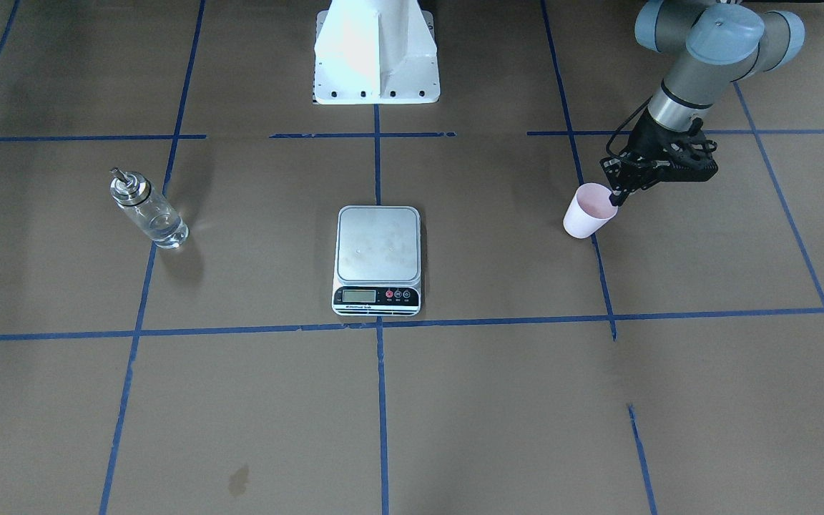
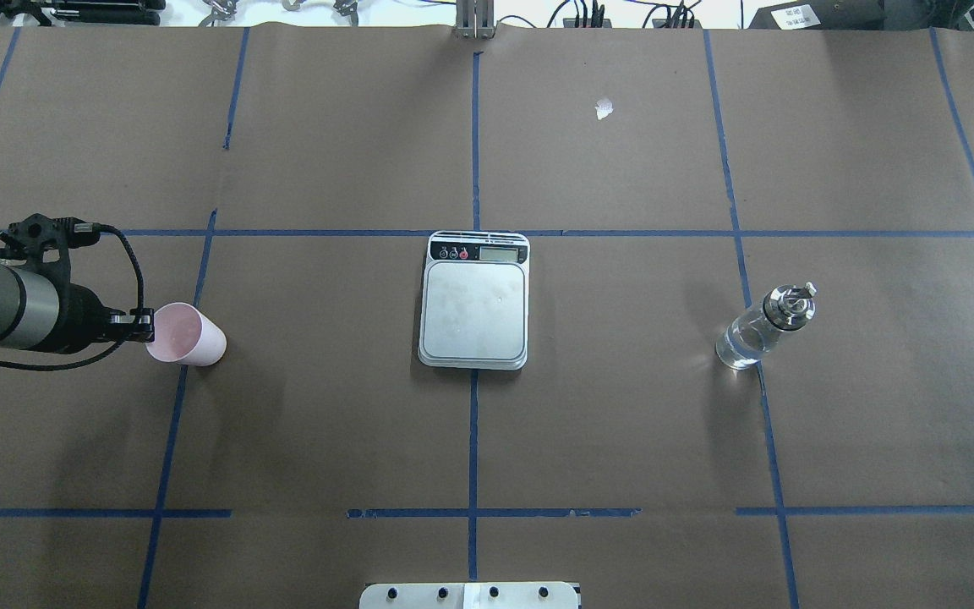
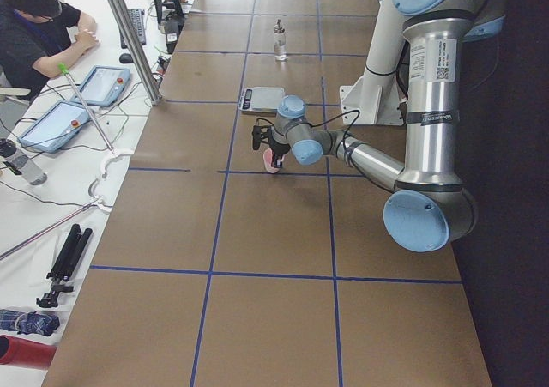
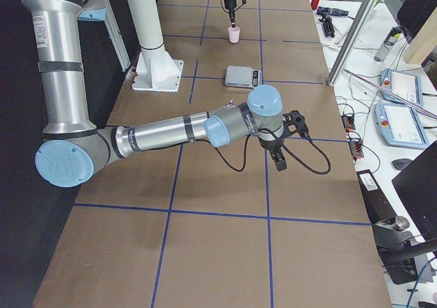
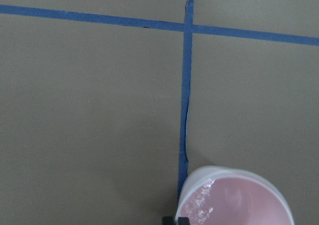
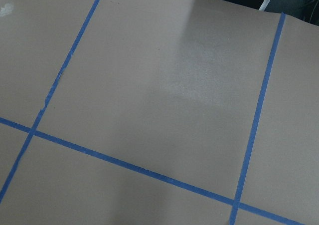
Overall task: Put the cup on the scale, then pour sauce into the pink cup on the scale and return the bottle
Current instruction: 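Grasp the pink paper cup with the left gripper, then carry the pink cup with the left gripper onto the scale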
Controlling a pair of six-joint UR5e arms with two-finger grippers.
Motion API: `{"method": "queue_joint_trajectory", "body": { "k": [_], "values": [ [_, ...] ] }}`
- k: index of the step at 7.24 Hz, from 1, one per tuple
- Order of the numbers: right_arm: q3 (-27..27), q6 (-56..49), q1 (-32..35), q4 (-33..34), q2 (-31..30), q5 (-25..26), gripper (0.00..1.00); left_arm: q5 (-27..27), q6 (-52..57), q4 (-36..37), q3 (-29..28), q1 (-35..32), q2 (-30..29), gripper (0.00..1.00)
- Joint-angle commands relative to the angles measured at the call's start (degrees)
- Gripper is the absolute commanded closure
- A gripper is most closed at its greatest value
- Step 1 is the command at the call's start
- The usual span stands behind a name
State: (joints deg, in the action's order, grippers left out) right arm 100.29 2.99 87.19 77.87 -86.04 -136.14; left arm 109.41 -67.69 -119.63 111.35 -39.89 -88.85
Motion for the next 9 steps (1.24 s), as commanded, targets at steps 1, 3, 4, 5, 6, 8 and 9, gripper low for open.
{"method": "queue_joint_trajectory", "body": {
  "k": [1,3,4,5,6,8,9],
  "values": [
    [0.0,0.0,0.0,0.0,0.0,0.0,0.0,0.1,0.02,1.67,0.53,0.08,-1.85,1.0],
    [-0.18,0.0,0.0,0.0,0.0,0.0,0.0,1.06,1.68,9.62,5.43,-0.01,-3.33,1.0],
    [-0.18,0.0,0.0,0.0,0.0,0.0,0.0,2.11,3.34,17.16,7.11,-0.1,-8.13,1.0],
    [-0.18,0.0,0.0,0.0,0.0,0.0,0.0,2.21,3.36,26.02,6.69,-0.1,-16.36,1.0],
    [-0.18,0.0,0.0,0.0,0.0,0.0,0.0,2.21,3.18,35.07,5.65,-0.01,-25.32,1.0],
    [-0.26,0.09,0.0,0.0,0.0,0.0,0.0,2.3,1.0,36.13,-2.49,0.34,-34.94,1.0],
    [0.0,0.09,0.0,0.0,0.0,0.0,0.0,2.3,-0.67,35.96,-8.37,0.34,-40.64,1.0]
  ]
}}
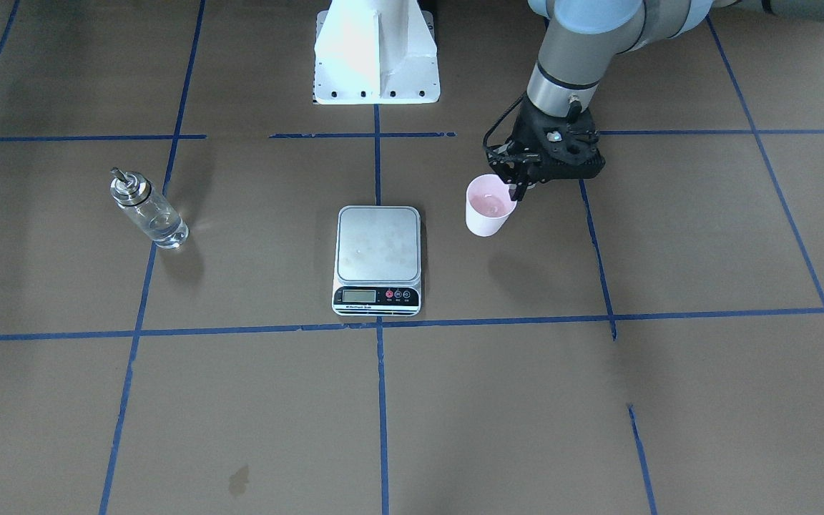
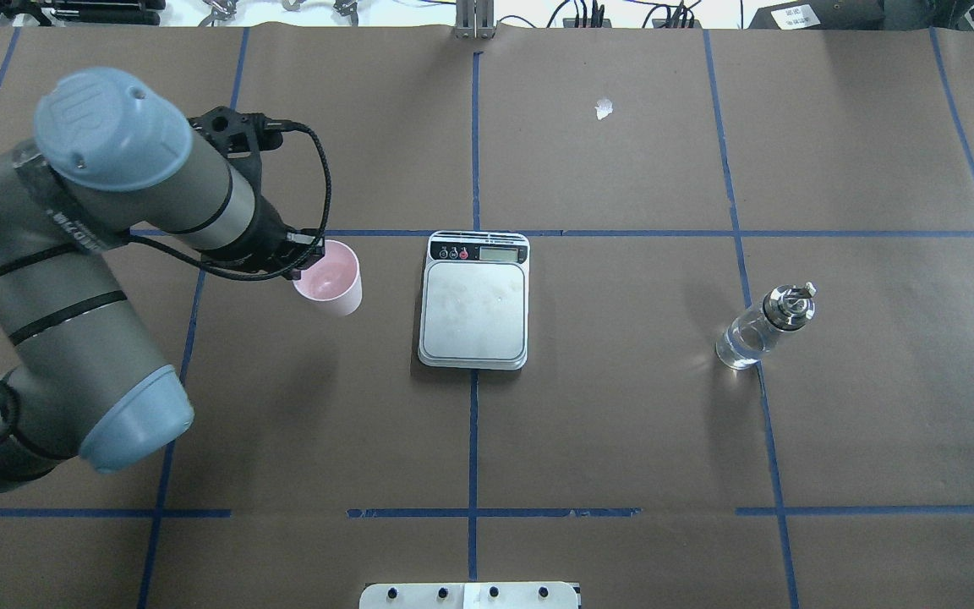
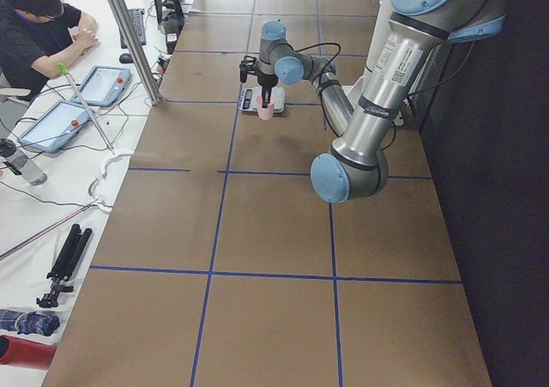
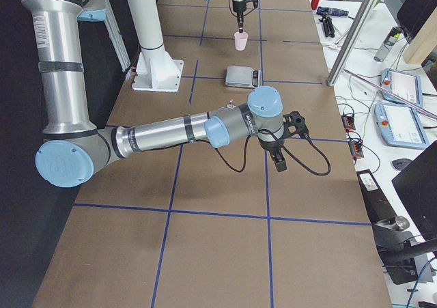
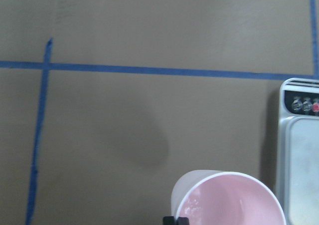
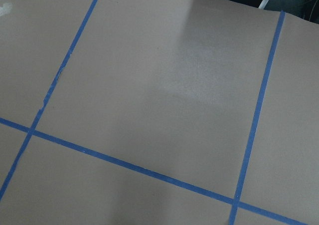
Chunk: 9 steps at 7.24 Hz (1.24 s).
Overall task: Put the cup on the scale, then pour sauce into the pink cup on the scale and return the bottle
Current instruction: 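Carry the pink cup with the left gripper onto the scale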
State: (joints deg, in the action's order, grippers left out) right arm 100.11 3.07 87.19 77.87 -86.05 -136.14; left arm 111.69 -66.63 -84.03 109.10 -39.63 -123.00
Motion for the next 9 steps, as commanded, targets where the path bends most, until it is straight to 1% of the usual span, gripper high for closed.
{"method": "queue_joint_trajectory", "body": {
  "k": [1,2,3,5,6,8,9],
  "values": [
    [0.17,0.1,0.0,0.0,0.0,-0.09,0.0,0.02,-4.18,-0.69,-14.27,0.34,-13.42,1.0],
    [0.17,0.79,0.0,0.0,-0.09,0.0,0.0,-0.07,-4.9,-4.09,-23.4,0.6,-19.14,1.0],
    [0.17,0.98,0.0,0.0,0.0,-0.09,0.0,-0.33,-4.91,-7.95,-25.93,2.34,-19.38,1.0],
    [0.17,1.06,0.0,0.0,0.0,-0.09,0.0,-0.33,-4.73,-8.43,-25.79,3.06,-19.12,1.0],
    [0.17,1.06,0.0,0.0,0.0,-0.09,0.0,-0.16,-4.73,-8.17,-24.04,3.06,-19.2,1.0],
    [0.17,1.06,0.0,0.0,0.0,-0.09,0.0,-0.16,-4.65,-7.55,-18.07,3.06,-15.18,1.0],
    [0.17,1.06,0.0,0.0,0.0,-0.09,0.0,-0.33,-4.65,-7.64,-17.96,3.24,-14.46,1.0]
  ]
}}
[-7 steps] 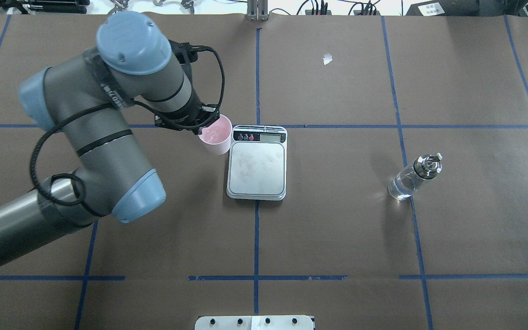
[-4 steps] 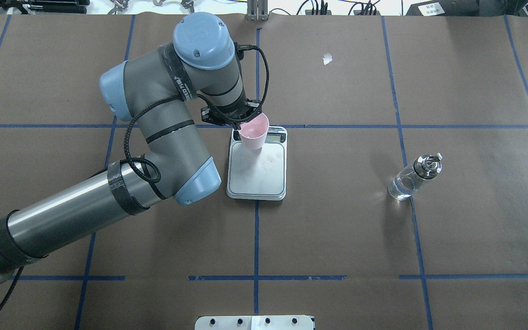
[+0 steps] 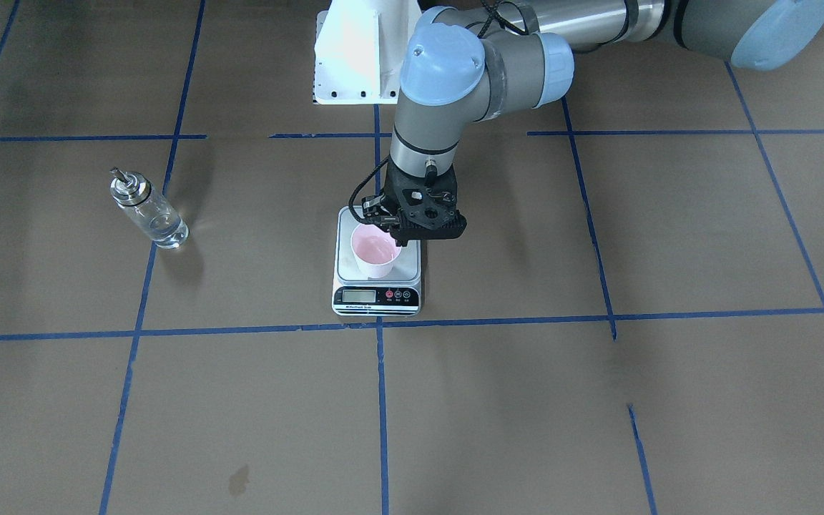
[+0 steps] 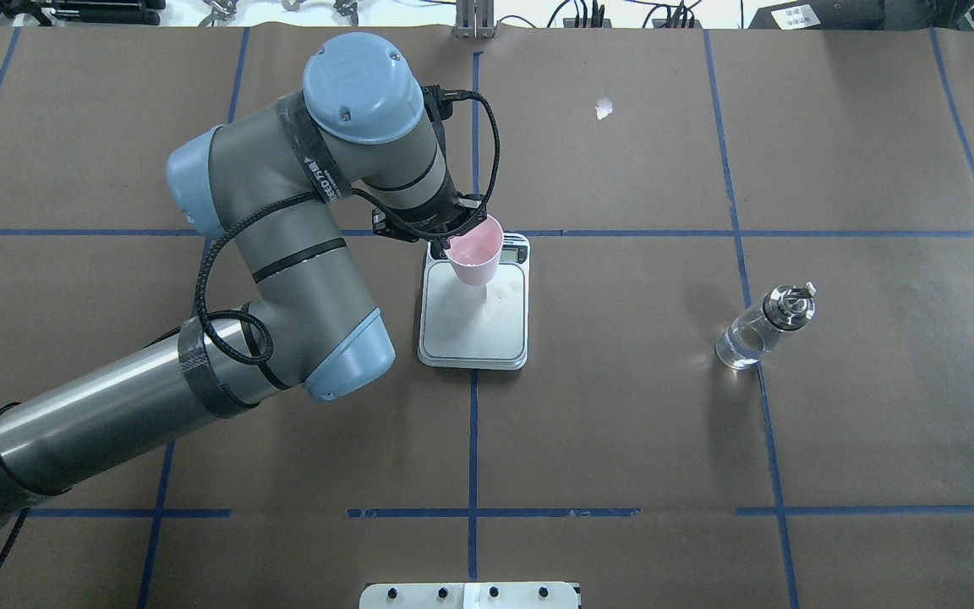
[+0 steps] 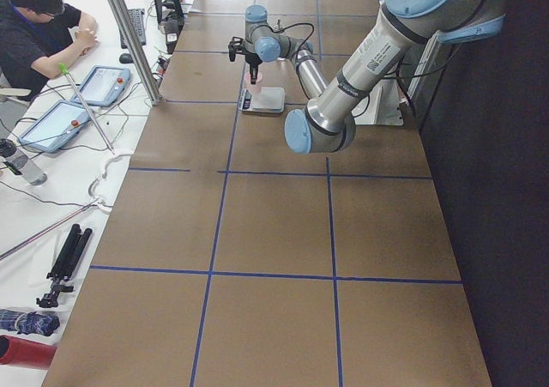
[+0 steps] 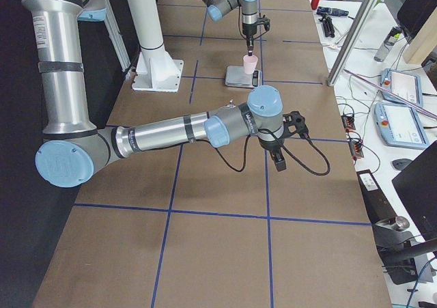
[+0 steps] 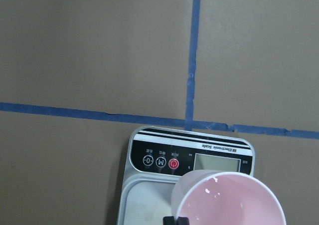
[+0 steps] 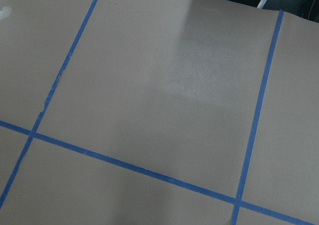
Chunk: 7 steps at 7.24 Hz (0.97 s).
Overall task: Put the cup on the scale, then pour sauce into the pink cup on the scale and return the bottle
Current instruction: 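Carry the pink cup with the left gripper onto the scale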
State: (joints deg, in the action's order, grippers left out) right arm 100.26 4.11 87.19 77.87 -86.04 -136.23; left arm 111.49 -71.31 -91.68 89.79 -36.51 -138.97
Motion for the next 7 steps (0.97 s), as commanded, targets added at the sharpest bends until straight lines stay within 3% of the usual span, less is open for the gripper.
{"method": "queue_joint_trajectory", "body": {
  "k": [1,6,7],
  "values": [
    [0.02,0.02,0.0,0.0,-0.09,0.0,0.0,-0.22,0.03,0.01,1.35,0.82,1.68,1.0],
    [0.02,0.02,0.0,0.0,0.0,0.0,0.0,-0.48,0.03,-0.08,1.44,2.58,1.59,1.0],
    [0.02,0.02,0.0,0.09,-0.09,0.0,0.0,-0.57,0.03,-0.08,1.44,2.67,1.68,0.89]
  ]
}}
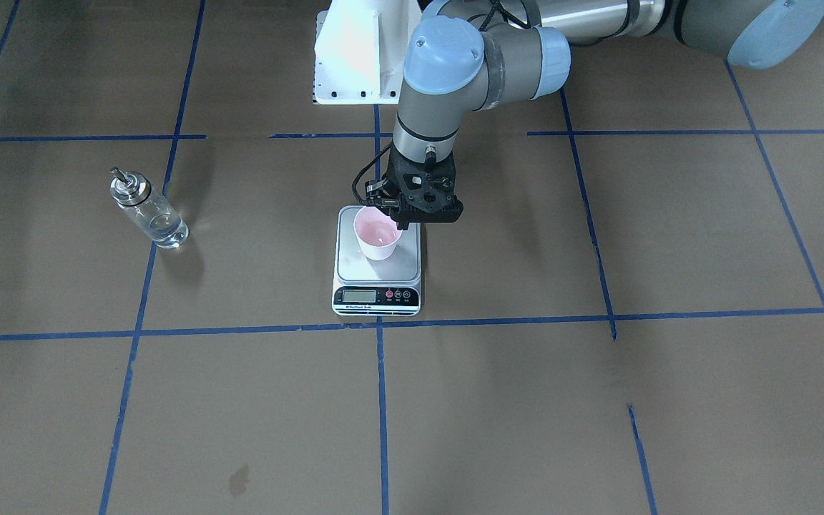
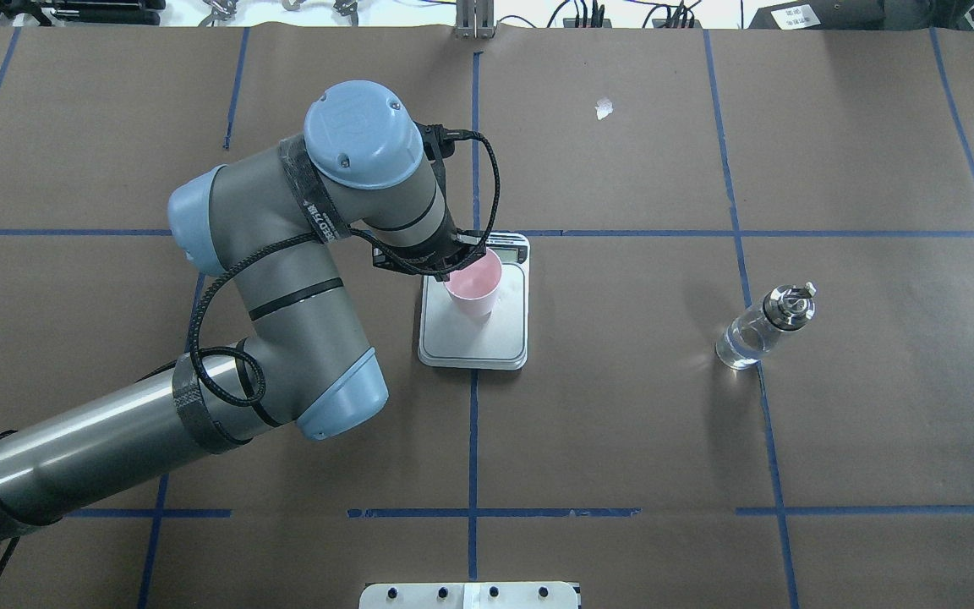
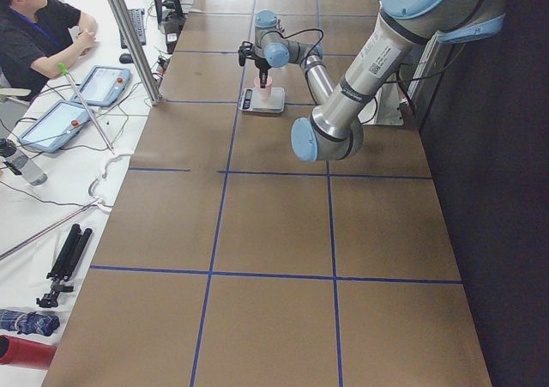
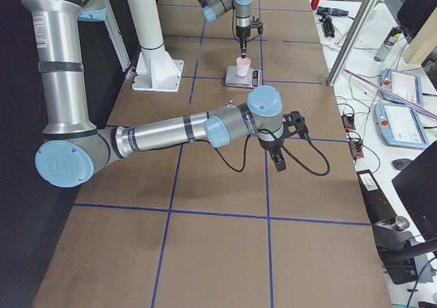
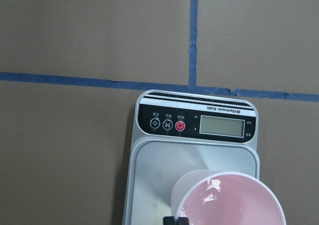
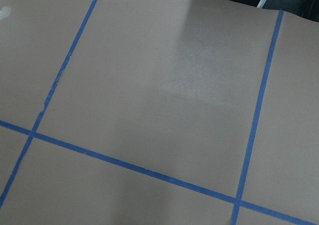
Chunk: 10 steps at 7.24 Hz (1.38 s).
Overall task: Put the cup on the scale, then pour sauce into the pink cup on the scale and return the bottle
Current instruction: 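Open the left gripper and withdraw it from the cup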
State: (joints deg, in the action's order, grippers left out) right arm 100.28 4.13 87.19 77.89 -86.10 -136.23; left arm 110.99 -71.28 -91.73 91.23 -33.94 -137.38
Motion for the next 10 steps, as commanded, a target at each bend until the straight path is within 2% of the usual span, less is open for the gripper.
{"method": "queue_joint_trajectory", "body": {
  "k": [1,2,3,4,5,6,7,8,9,10],
  "values": [
    [0.0,0.0,0.0,-0.02,-0.03,0.0,0.0,-0.07,0.09,-0.03,0.0,0.71,0.1,0.82],
    [0.0,0.0,0.0,-0.02,-0.03,0.0,0.0,-0.07,0.09,-0.12,0.0,0.71,0.19,0.8],
    [0.0,0.0,0.0,-0.02,-0.03,0.0,0.0,-0.15,0.17,-0.21,0.0,0.71,0.1,0.71],
    [0.0,0.0,0.0,-0.02,-0.03,0.0,0.0,-0.16,0.35,-0.21,0.09,0.63,0.19,0.49],
    [0.09,0.0,0.0,-0.02,-0.03,0.0,0.0,-0.16,1.74,-0.03,1.74,0.62,0.8,0.0],
    [0.26,0.09,0.0,-0.02,-0.03,0.0,0.0,0.02,3.93,0.23,7.16,0.54,4.11,0.0],
    [1.39,0.35,0.0,-0.02,-0.03,0.0,0.0,0.11,8.48,5.37,15.39,0.01,7.88,0.0],
    [3.23,4.62,0.0,-0.11,-0.03,-0.43,0.0,0.11,15.92,14.55,23.48,-3.12,9.14,0.0],
    [6.3,11.88,-1.04,-0.19,0.06,-1.13,0.0,0.2,22.61,19.08,29.56,-7.24,12.89,0.0],
    [10.77,20.13,-3.93,-0.2,-0.46,-1.05,0.0,0.2,32.51,19.22,32.06,-12.94,18.41,0.0]
  ]
}}
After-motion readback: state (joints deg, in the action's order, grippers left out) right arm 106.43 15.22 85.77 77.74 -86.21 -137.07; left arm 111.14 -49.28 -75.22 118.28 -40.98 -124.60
